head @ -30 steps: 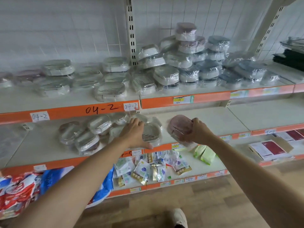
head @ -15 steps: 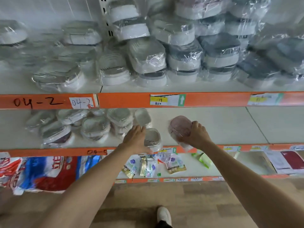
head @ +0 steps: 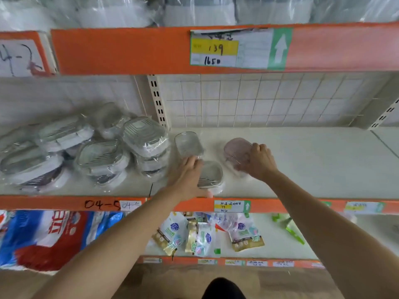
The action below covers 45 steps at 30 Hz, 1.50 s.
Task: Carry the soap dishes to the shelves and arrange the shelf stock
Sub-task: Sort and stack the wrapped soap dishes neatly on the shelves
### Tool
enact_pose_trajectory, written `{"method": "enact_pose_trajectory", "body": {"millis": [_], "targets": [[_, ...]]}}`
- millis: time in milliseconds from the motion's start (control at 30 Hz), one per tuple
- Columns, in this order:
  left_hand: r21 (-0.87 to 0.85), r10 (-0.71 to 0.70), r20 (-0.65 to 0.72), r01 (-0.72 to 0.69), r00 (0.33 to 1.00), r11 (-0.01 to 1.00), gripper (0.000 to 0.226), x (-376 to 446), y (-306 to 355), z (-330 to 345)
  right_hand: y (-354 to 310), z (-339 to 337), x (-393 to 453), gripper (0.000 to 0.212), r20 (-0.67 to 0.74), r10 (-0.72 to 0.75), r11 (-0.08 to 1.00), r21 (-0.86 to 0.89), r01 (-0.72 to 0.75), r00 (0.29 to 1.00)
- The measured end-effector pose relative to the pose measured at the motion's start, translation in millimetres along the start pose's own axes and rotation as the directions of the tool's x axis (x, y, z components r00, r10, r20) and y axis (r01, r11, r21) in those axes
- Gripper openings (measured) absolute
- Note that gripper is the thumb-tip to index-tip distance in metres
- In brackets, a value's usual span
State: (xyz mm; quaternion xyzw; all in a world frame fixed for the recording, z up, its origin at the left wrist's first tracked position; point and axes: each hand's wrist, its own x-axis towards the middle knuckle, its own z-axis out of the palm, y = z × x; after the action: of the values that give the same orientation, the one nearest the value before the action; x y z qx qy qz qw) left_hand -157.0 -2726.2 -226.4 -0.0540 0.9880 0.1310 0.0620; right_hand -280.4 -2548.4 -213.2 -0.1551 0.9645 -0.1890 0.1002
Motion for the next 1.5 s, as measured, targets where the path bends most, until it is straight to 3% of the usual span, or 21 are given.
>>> {"method": "enact_pose_trajectory", "body": {"millis": [400, 600, 800, 933, 1200, 1500], "targets": [[0.149, 0.055, -0.089, -0.041, 0.995, 0.988, 0.105, 24, -20, 4, -20, 33, 61, 0.096, -0.05, -0.099, 0.995, 0.024, 0.101, 0.994], [0.209, 0.052, -0.03, -0.045, 0.998, 0.977, 0.108, 21, -17, -2, -17, 16, 55, 0.101, 0.017, -0.148, 0.989, 0.029, 0.148, 0.989], [0.176, 0.059, 0.019, -0.062, 0.998, 0.982, 0.101, 11, -7, -18, -10, 3, 16, 0.065, -0.091, -0.281, 0.96, -0.043, 0.278, 0.955], [0.159, 0.098, -0.021, -0.094, 0.995, 0.983, 0.078, -12, 4, -25, -9, -4, -15, 0.056, 0.002, -0.279, 0.945, -0.176, 0.275, 0.96], [0.088, 0.024, 0.21, -0.044, 0.977, 0.995, 0.057, -77, 19, -65, -37, -29, -96, 0.059, 0.313, -0.219, 0.926, -0.232, 0.298, 0.924], [0.113, 0.011, 0.305, -0.048, 0.952, 0.992, 0.042, -149, 37, -123, -77, -77, -187, 0.055, 0.419, -0.219, 0.936, -0.166, 0.311, 0.881]]}}
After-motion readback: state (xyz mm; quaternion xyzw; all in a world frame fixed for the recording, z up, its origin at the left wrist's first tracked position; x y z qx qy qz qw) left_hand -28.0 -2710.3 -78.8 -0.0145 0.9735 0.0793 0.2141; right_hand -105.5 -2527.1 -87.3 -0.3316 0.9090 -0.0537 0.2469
